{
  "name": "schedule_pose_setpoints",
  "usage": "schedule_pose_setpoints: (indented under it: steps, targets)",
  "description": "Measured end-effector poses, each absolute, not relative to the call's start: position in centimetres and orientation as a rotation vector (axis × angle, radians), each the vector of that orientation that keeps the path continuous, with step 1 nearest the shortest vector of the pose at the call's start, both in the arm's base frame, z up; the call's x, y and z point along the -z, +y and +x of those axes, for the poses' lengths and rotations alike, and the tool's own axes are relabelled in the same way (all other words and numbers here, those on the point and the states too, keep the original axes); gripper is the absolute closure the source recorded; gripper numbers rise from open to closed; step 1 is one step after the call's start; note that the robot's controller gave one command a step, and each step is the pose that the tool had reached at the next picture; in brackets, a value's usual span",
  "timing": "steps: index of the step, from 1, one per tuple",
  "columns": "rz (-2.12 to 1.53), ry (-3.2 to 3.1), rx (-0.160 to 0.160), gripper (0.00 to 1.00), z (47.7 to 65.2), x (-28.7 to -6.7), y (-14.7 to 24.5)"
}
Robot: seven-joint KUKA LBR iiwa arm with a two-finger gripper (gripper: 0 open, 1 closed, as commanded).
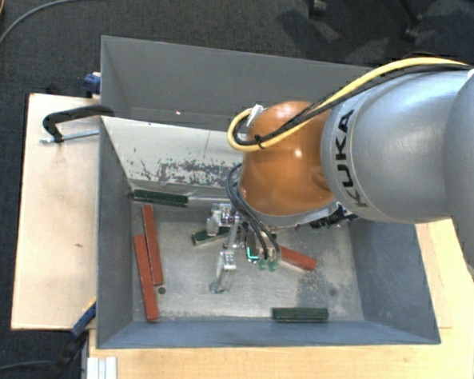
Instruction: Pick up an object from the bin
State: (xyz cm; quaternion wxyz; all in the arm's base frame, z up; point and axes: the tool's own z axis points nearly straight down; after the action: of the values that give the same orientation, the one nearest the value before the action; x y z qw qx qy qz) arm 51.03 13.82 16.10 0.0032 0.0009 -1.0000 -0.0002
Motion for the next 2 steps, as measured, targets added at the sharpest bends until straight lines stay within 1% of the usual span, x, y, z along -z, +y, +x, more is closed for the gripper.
schedule_pose_setpoints:
  steps: [1,2]
  targets:
    - [0.001,-3.144,0.0,0.0,58.5,-6.66,11.57]
    - [0.003,-3.146,0.004,1.0,58.5,-7.1,11.74]
